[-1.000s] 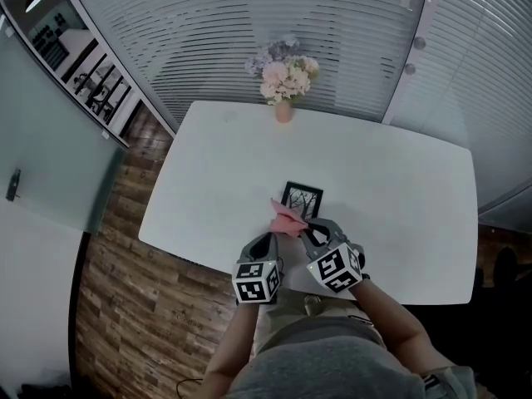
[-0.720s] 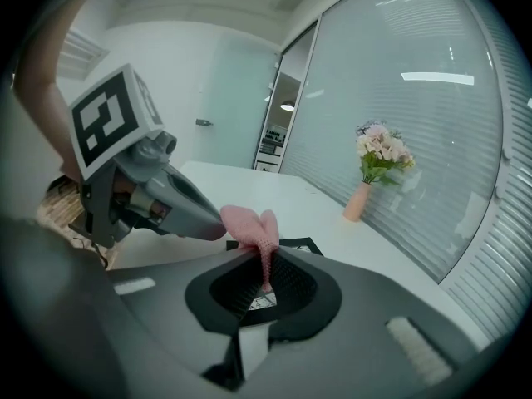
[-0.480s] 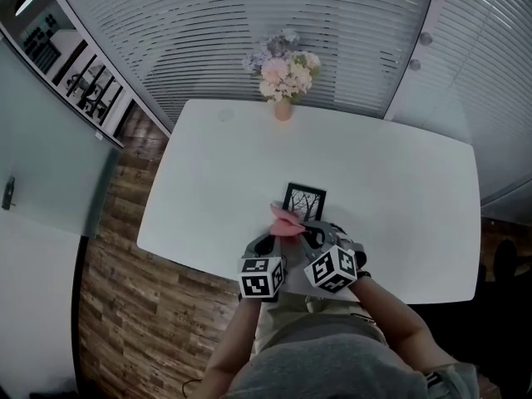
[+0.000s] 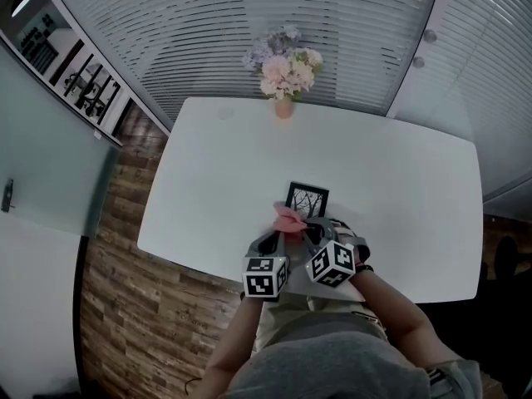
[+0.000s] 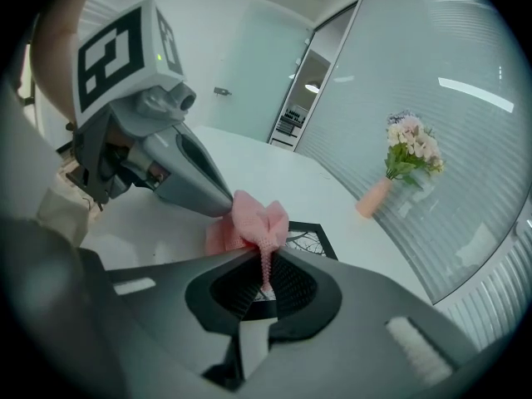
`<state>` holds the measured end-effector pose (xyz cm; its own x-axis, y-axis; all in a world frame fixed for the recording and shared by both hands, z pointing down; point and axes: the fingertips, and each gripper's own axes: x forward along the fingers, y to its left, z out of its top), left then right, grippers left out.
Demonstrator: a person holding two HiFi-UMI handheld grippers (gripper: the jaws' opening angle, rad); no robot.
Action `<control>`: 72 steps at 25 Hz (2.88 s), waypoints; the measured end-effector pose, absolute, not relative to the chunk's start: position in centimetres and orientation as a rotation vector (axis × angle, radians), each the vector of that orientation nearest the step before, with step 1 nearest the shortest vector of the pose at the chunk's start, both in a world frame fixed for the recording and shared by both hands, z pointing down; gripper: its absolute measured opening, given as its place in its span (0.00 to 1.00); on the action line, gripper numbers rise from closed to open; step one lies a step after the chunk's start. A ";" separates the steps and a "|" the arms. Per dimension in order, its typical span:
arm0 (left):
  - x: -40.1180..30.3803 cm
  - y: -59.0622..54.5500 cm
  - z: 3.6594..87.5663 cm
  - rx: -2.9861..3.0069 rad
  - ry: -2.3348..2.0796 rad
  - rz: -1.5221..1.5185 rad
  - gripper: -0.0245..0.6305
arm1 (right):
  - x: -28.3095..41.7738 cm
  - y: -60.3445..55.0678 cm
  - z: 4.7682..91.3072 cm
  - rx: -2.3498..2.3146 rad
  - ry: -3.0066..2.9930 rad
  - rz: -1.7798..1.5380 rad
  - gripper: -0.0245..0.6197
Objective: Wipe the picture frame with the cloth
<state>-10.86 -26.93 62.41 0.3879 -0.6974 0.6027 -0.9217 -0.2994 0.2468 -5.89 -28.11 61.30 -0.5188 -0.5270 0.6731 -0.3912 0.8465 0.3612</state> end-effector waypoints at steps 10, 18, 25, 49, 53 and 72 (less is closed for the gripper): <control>-10.6 -26.9 62.7 2.090 -1.359 0.556 0.04 | -5.5 -30.2 61.9 0.680 -2.143 -0.214 0.06; -10.6 -26.9 62.9 2.084 -1.347 0.575 0.04 | -4.9 -32.5 61.8 0.726 -2.116 -0.206 0.06; -10.5 -26.9 62.9 2.086 -1.350 0.577 0.04 | -4.5 -34.3 61.9 0.780 -2.100 -0.182 0.06; -10.7 -27.0 63.0 2.084 -1.339 0.571 0.04 | -4.5 -34.4 57.8 0.919 -2.187 -0.152 0.06; -10.7 -26.9 63.0 2.086 -1.344 0.576 0.04 | -4.6 -32.9 56.2 0.926 -2.230 -0.161 0.06; -10.6 -26.9 62.9 2.086 -1.354 0.578 0.04 | -2.4 -26.8 57.6 0.837 -2.213 -0.104 0.06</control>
